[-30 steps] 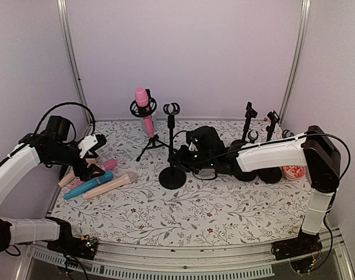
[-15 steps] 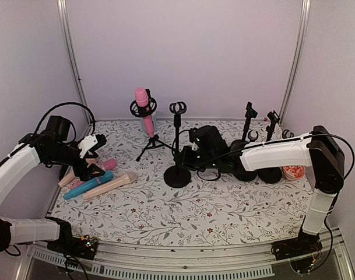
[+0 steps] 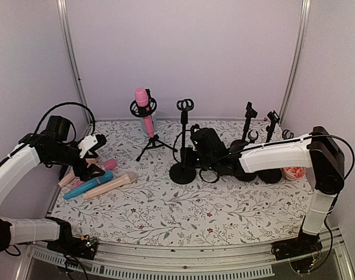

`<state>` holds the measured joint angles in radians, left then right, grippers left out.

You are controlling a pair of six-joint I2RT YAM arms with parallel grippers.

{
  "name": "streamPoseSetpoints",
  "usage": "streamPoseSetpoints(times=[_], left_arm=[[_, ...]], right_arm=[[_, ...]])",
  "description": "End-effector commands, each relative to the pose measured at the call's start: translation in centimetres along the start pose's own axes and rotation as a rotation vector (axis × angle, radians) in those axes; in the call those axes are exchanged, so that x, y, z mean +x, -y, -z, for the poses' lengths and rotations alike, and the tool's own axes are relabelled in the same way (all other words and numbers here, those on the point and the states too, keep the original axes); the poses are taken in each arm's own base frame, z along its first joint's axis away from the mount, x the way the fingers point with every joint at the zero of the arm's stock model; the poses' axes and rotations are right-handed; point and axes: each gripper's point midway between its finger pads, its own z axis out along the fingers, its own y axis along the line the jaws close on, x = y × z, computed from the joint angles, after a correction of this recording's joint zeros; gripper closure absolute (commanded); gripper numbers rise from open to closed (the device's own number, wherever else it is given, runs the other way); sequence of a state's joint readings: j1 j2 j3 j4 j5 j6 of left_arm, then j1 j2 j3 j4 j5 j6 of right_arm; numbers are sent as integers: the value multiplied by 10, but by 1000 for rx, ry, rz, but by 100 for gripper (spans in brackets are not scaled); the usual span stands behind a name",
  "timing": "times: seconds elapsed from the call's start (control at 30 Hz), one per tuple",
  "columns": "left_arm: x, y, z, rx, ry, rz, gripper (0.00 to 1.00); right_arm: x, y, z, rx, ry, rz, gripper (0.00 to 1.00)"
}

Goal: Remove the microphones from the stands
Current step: Unscrew the knob on the stand of the microphone stand.

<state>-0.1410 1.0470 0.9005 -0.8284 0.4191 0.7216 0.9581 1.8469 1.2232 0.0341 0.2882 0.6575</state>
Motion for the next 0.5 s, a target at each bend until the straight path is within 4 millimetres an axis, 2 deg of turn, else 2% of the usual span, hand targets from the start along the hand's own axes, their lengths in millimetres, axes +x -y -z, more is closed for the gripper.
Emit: streamPoseSetpoints(times=[0.0, 0.23, 0.47], left_arm=[[-1, 4, -1, 18, 8, -7, 14], [-1, 4, -1, 23, 9, -3, 14], [-1, 6, 0, 25, 7, -5, 14]], right_arm=[[16, 56, -2, 244, -3, 171, 100], [30, 76, -3, 356, 2, 276, 100], [20, 82, 2, 464, 46, 395, 100]])
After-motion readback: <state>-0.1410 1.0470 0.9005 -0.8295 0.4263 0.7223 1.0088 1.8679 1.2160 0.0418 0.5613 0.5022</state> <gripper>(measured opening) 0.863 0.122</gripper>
